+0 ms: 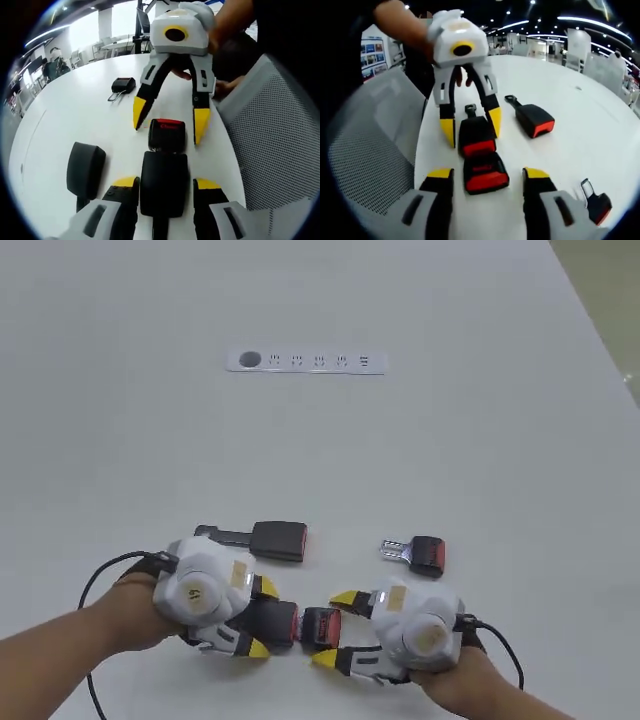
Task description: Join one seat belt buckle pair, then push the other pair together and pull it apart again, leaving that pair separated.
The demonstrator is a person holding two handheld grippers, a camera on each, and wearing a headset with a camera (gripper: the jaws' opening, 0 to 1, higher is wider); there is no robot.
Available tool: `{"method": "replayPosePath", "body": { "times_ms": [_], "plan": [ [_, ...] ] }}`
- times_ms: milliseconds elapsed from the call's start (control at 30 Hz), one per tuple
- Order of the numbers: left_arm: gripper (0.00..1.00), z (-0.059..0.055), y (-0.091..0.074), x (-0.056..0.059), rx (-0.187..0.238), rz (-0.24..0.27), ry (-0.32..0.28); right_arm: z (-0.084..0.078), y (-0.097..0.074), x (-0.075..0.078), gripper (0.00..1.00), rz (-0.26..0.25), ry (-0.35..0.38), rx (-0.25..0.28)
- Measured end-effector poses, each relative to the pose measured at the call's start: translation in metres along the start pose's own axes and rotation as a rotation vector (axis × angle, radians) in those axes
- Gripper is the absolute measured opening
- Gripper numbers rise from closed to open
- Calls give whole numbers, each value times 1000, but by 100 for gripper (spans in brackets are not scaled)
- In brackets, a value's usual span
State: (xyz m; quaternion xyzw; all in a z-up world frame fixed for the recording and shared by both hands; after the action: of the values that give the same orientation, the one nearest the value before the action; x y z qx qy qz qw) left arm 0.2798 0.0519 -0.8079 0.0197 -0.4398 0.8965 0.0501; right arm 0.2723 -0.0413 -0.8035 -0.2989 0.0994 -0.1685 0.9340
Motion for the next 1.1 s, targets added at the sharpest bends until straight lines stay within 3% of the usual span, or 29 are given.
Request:
{"method": "replayPosePath", "body": {
  "times_ms": [67, 100, 167, 267, 400, 567, 667, 867, 1100],
  "plan": [
    [49, -1, -3, 2, -41, 22, -46, 2, -4, 2, 68, -15, 4, -3],
    [56, 0, -4, 2, -40, 28, -63, 3, -6, 3, 70, -21, 5, -6],
    [67, 4, -9, -1, -13, 68, -147, 4, -13, 6, 71, -30, 4, 8],
    [75, 14, -19, -7, 55, 96, -141, 0, -25, 14, 73, -55, 4, 8],
    [79, 27, -35, -16, 106, 131, -149, -2, -45, 29, 74, -92, 6, 9],
    [86, 37, -56, -41, 155, 193, -213, -3, -65, 55, 76, -130, 3, 0],
    [92, 40, -65, -54, 181, 214, -193, -5, -74, 71, 76, -146, -1, -10],
    [89, 38, -75, -82, 175, 242, -135, -10, -85, 97, 76, -153, 3, -35],
    [88, 31, -65, -98, 153, 223, -107, -23, -93, 124, 77, -140, 64, -51]
  ]
}}
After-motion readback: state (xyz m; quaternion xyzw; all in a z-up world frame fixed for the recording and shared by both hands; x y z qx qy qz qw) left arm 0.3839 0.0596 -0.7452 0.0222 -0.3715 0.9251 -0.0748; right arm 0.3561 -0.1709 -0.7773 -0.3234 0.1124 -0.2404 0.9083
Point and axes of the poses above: the centre of the closed fingertips' face, and the gripper's own axes: y roughly forward along the fingers, x roughly to its right, z roughly out of its top, the point moved 4 cm from there along -y, roughly backward along the fingers, and after that the axes turned 2 degrees about x, right-handed, at the moved point
